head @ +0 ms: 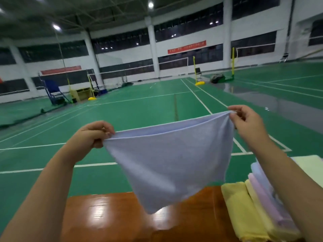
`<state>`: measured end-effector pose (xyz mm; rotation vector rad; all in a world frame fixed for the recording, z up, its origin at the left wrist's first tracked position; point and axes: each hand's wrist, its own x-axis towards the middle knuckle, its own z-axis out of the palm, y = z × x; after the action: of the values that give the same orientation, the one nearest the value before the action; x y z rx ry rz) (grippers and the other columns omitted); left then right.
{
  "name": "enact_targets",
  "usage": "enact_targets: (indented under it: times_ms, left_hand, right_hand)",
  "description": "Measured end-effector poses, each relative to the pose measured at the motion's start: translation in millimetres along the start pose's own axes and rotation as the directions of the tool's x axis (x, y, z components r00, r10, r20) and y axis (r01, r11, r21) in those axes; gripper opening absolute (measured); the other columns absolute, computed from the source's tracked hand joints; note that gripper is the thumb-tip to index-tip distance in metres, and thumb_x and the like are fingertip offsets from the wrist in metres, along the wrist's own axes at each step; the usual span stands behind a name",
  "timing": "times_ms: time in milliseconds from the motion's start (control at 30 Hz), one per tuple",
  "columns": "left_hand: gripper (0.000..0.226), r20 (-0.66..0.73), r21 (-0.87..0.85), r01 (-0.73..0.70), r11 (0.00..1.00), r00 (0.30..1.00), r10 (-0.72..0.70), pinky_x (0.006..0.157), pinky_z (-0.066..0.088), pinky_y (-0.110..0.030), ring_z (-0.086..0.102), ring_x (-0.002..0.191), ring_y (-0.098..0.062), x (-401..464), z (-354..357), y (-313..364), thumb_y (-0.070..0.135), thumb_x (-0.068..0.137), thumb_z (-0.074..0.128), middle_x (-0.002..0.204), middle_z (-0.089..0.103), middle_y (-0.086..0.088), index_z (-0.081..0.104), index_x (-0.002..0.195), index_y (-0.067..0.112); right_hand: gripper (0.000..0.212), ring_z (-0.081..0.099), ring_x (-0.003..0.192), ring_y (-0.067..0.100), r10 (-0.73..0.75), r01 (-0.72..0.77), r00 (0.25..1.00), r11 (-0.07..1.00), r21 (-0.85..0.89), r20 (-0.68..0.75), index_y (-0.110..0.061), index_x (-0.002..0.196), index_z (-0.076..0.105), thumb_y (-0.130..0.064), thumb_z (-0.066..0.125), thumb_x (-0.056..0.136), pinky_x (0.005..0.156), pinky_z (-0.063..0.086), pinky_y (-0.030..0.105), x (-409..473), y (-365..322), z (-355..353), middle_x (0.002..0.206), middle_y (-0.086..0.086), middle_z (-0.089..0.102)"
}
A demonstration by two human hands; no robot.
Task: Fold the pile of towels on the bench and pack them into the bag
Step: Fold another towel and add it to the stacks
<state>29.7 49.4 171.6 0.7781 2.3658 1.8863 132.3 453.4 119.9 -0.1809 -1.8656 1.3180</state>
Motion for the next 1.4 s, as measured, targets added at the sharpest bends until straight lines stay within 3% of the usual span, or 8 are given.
enact_targets:
  times_ms: [267, 400, 533, 767, 1000, 1100, 1200, 1400]
  left_hand:
    - [0.031, 0.196, 0.483, -0.051, 0.874, 0.979, -0.051, 0.049, 0.041, -0.018, 0.047, 0.047, -0.014, -5, -1, 5, 0.003, 0.085, 0.056, 0.056, 0.056, -0.012, 0.076, 0.067, 0.019]
    - [0.026, 0.384, 0.423, -0.069, 0.904, 0.917, -0.110, 0.060, 0.048, -0.025, 0.056, 0.059, -0.019, -19, 1, 3, 0.038, 0.057, 0.061, 0.064, 0.061, -0.009, 0.072, 0.068, 0.017]
    - [0.041, 0.233, 0.411, -0.176, 0.895, 0.969, 0.083, 0.061, 0.041, -0.023, 0.050, 0.063, -0.011, -18, 2, -3, 0.055, 0.057, 0.074, 0.066, 0.056, 0.002, 0.064, 0.072, 0.018]
    - [0.025, -0.213, -0.178, -0.299, 0.937, 0.942, 0.260, 0.051, 0.044, -0.013, 0.051, 0.053, -0.004, -10, 21, -10, 0.029, 0.069, 0.081, 0.060, 0.058, 0.009, 0.063, 0.086, 0.025]
    - [0.013, -0.358, -0.001, -0.094, 0.996, 0.930, 0.087, 0.068, 0.051, -0.019, 0.057, 0.071, -0.010, 7, 37, -39, 0.003, 0.088, 0.064, 0.076, 0.065, 0.001, 0.063, 0.084, 0.014]
    - [0.014, -0.296, -0.193, 0.107, 0.975, 0.941, -0.162, 0.057, 0.048, -0.025, 0.048, 0.063, -0.015, 10, 50, -59, 0.007, 0.092, 0.060, 0.071, 0.052, -0.006, 0.053, 0.080, 0.009]
    - [0.019, -0.178, -0.399, 0.263, 0.878, 0.918, -0.356, 0.042, 0.045, -0.018, 0.049, 0.043, -0.008, -1, 81, -73, 0.008, 0.095, 0.054, 0.053, 0.051, -0.001, 0.048, 0.077, 0.009]
    - [0.019, 0.025, -0.579, 0.315, 0.752, 0.929, -0.370, 0.051, 0.053, -0.023, 0.056, 0.054, -0.012, -46, 166, -65, 0.004, 0.094, 0.053, 0.060, 0.055, -0.005, 0.047, 0.077, 0.008]
  right_hand:
    - [0.023, 0.062, 0.085, 0.016, 0.047, -0.041, 0.997, 0.994, 0.098, -0.054, -0.007, 0.114, 0.063, -0.013, 0.059, 0.093, 0.081, 0.053, 0.028, 14, -8, -15, 0.097, 0.007, 0.066]
    - [0.021, 0.060, 0.077, 0.010, 0.103, -0.092, 0.993, 0.983, 0.158, -0.063, -0.006, 0.112, 0.064, -0.015, 0.060, 0.093, 0.071, 0.052, 0.024, 16, -3, -17, 0.090, 0.003, 0.066]
    - [0.013, 0.061, 0.060, 0.001, 0.186, -0.168, 0.982, 0.937, 0.307, -0.032, -0.009, 0.103, 0.064, -0.015, 0.061, 0.092, 0.053, 0.050, 0.015, 16, -4, -24, 0.081, -0.002, 0.066]
    - [0.031, 0.064, 0.061, 0.006, 0.171, -0.225, 0.974, 0.750, 0.622, 0.146, -0.013, 0.089, 0.063, -0.027, 0.071, 0.063, 0.056, 0.054, 0.022, 5, -27, -42, 0.070, -0.006, 0.071]
    - [0.039, 0.065, 0.060, 0.005, 0.305, -0.372, 0.928, 0.738, 0.562, 0.214, -0.010, 0.089, 0.063, -0.025, 0.076, 0.056, 0.055, 0.053, 0.017, -1, -15, -35, 0.067, -0.004, 0.071]
    - [0.004, 0.065, 0.055, 0.005, 0.479, -0.482, 0.861, 0.661, 0.576, 0.170, -0.006, 0.085, 0.062, -0.008, 0.061, 0.088, 0.051, 0.052, 0.017, -4, 3, -20, 0.064, 0.000, 0.070]
    - [0.012, 0.062, 0.048, 0.003, 0.556, -0.513, 0.824, 0.647, 0.564, 0.113, -0.007, 0.081, 0.059, -0.003, 0.057, 0.092, 0.046, 0.050, 0.016, -21, 16, -3, 0.054, -0.003, 0.067]
    - [0.007, 0.065, 0.083, 0.016, 0.470, -0.460, 0.881, 0.832, 0.309, 0.045, -0.017, 0.087, 0.063, -0.011, 0.066, 0.087, 0.072, 0.053, 0.029, -96, 22, 37, 0.090, 0.004, 0.070]
